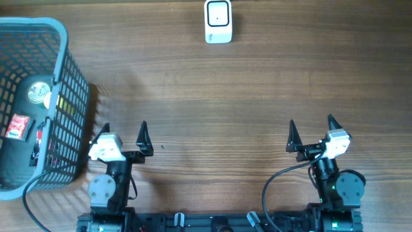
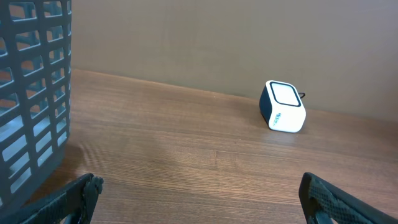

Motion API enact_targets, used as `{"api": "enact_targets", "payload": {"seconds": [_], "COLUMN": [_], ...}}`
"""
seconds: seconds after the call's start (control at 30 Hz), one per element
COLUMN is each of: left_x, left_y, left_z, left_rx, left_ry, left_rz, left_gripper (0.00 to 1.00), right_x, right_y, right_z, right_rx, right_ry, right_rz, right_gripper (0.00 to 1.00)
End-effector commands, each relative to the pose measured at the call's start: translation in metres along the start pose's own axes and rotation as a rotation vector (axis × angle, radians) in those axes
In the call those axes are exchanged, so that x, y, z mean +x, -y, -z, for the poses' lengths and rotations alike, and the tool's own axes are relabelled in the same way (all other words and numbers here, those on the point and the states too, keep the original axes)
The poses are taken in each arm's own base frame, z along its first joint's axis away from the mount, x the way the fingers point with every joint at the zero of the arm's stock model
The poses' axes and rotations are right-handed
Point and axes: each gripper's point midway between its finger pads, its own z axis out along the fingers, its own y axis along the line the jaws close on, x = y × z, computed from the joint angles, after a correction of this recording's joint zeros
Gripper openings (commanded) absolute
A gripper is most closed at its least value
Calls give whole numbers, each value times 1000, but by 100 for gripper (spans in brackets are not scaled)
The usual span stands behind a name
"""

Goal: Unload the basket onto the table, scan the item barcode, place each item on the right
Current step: 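Move the left gripper toward the grey basket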

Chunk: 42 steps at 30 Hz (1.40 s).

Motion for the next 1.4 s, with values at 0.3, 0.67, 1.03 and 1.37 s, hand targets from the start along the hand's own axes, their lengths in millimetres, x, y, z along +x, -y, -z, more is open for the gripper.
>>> {"api": "enact_targets", "payload": {"seconds": [0.3, 0.67, 1.03, 1.37], "left_x": [1, 1, 3, -8], "left_y": [0, 0, 8, 71], "left_z": [0, 0, 0, 17], "left_rx": [5, 5, 51, 418], "left_ry": [-1, -1, -11, -43], "left_rz": [-16, -16, -15, 157], "left_gripper": [100, 100, 100, 100], "right_x": [-2, -2, -2, -2], "right_y": [0, 0, 0, 0], "right_z": [0, 0, 0, 0], "right_rx": [6, 6, 6, 6], "right_ry": [11, 11, 11, 11], "right_rz": [-12, -12, -12, -12], "right_gripper": [100, 100, 100, 100]}}
